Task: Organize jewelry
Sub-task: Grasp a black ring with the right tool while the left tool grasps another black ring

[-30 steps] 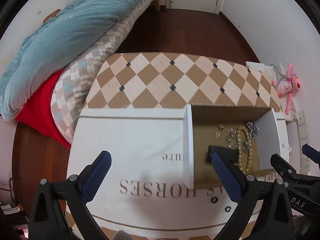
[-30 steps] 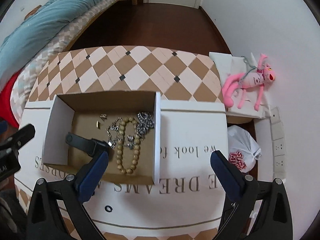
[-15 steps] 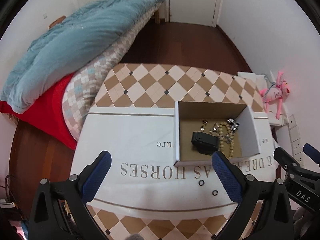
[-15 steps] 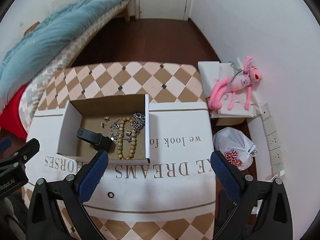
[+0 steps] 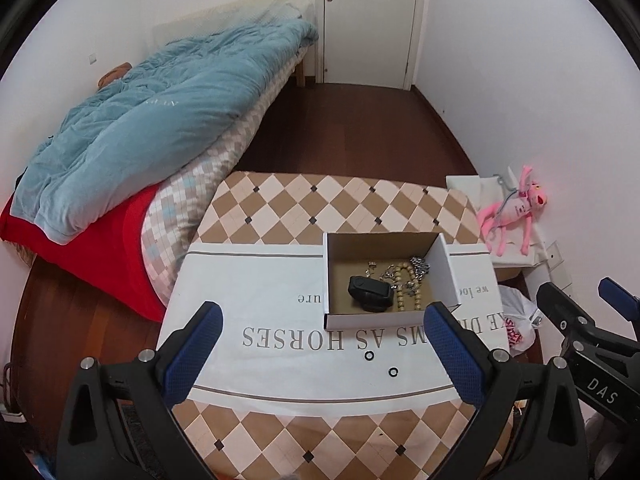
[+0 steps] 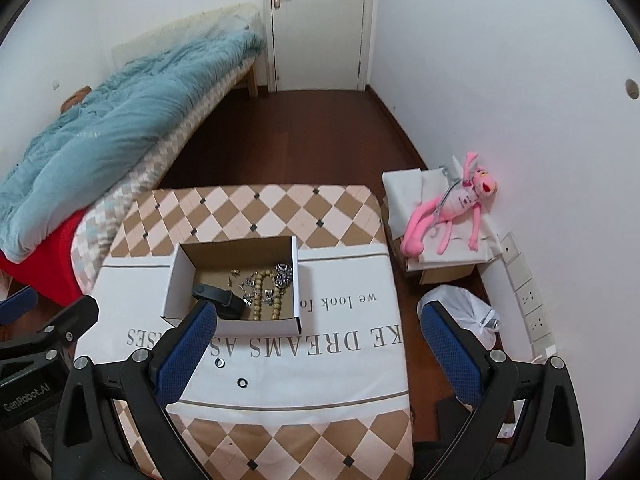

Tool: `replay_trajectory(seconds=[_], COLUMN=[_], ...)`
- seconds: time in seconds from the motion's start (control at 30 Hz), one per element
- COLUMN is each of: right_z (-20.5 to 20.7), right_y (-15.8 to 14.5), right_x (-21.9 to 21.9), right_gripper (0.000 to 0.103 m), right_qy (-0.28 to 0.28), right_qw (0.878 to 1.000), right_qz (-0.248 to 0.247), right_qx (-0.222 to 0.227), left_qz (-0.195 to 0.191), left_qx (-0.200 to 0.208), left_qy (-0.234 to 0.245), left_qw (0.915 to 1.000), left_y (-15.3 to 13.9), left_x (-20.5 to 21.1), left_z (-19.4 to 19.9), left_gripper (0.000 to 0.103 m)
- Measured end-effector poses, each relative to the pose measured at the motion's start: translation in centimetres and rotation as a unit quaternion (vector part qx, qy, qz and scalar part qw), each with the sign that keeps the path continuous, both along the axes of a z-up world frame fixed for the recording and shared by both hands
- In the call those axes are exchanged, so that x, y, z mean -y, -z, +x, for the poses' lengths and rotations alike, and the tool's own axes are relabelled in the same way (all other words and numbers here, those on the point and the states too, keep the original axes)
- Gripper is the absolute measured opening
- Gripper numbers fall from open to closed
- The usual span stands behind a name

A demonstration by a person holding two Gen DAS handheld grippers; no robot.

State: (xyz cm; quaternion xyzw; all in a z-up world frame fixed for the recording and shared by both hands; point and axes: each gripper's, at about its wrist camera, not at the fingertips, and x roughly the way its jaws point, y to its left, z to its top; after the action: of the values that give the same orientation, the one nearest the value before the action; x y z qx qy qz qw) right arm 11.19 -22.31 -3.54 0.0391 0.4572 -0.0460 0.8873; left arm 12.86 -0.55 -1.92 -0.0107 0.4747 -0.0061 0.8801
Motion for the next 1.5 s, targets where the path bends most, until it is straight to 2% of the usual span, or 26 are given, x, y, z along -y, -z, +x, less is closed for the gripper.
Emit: replay_trajectory(seconds=[0.2, 0.33, 0.43, 0.63, 0.67, 0.7, 0.77, 0.93, 1.0, 1.07, 1.13, 1.17, 1.2, 1.23, 1.37, 1.5], right_z=[-1.2, -1.3, -1.2, -0.9, -0.9, -1.0, -1.0, -0.9, -0.7, -0.5, -0.5, -0.5, -0.5, -0.5, -0.9, -1.4], right_y=[-1.6, -0.7, 1.3, 9.8, 11.4, 12.5, 15.0, 19.4, 20.3, 21.5, 21.7, 21.7, 21.9, 22.0, 22.3, 21.5], right_x=[0.1, 0.3, 0.1, -1.9, -2.5, -3.0, -4.1, -7.1, -7.9, -8.5, -9.1, -9.4, -9.6, -9.8, -9.3, -5.8], right_gripper=[0.103, 0.103, 0.103, 0.102, 0.099, 0.088, 0.076, 0.072, 0.064, 0.059, 0.051, 0.042, 0.026, 0.015, 0.013, 0.013], right_qy=[0.002, 0.003, -0.002, -0.034, -0.041, -0.045, -0.057, -0.082, -0.087, -0.090, -0.100, -0.103, -0.107, -0.111, -0.113, -0.070], right_qw=[1.000, 1.000, 0.999, 0.993, 0.991, 0.990, 0.986, 0.982, 0.982, 0.980, 0.983, 0.984, 0.984, 0.984, 0.985, 0.988], right_qz=[0.014, 0.030, 0.035, 0.065, 0.070, 0.072, 0.079, 0.078, 0.076, 0.073, 0.060, 0.045, 0.040, 0.031, 0.038, 0.068], right_qx=[0.014, 0.003, -0.017, -0.093, -0.104, -0.112, -0.131, -0.151, -0.152, -0.159, -0.145, -0.139, -0.135, -0.133, -0.125, -0.118], left_qz=[0.006, 0.028, 0.035, 0.045, 0.050, 0.060, 0.070, 0.085, 0.088, 0.091, 0.091, 0.090, 0.089, 0.090, 0.089, 0.070], left_qx=[0.012, 0.011, 0.000, -0.065, -0.074, -0.090, -0.113, -0.154, -0.163, -0.170, -0.172, -0.173, -0.173, -0.174, -0.172, -0.171], left_qy=[-0.014, -0.024, -0.024, -0.018, -0.017, -0.016, -0.016, -0.020, -0.024, -0.027, -0.029, -0.030, -0.030, -0.030, -0.023, -0.006], left_qw=[0.9998, 0.9993, 0.9991, 0.9967, 0.9958, 0.9940, 0.9910, 0.9842, 0.9824, 0.9810, 0.9804, 0.9804, 0.9804, 0.9802, 0.9809, 0.9827], left_y=[-1.2, -0.2, 1.7, 9.0, 9.9, 11.6, 13.8, 17.5, 18.4, 18.9, 19.1, 19.1, 19.2, 19.3, 19.2, 19.3], left_x=[-0.3, -0.3, -0.4, -1.5, -1.5, -1.7, -2.1, -3.2, -3.6, -4.0, -4.2, -4.3, -4.3, -4.4, -3.4, -1.3], left_z=[-0.8, -0.6, -0.5, -0.4, -0.4, -0.4, -0.6, -0.8, -0.9, -0.8, -0.7, -0.7, -0.6, -0.4, 0.0, 0.8], left_gripper=[0.103, 0.103, 0.103, 0.103, 0.103, 0.103, 0.103, 0.103, 0.103, 0.103, 0.103, 0.103, 0.103, 0.103, 0.103, 0.103])
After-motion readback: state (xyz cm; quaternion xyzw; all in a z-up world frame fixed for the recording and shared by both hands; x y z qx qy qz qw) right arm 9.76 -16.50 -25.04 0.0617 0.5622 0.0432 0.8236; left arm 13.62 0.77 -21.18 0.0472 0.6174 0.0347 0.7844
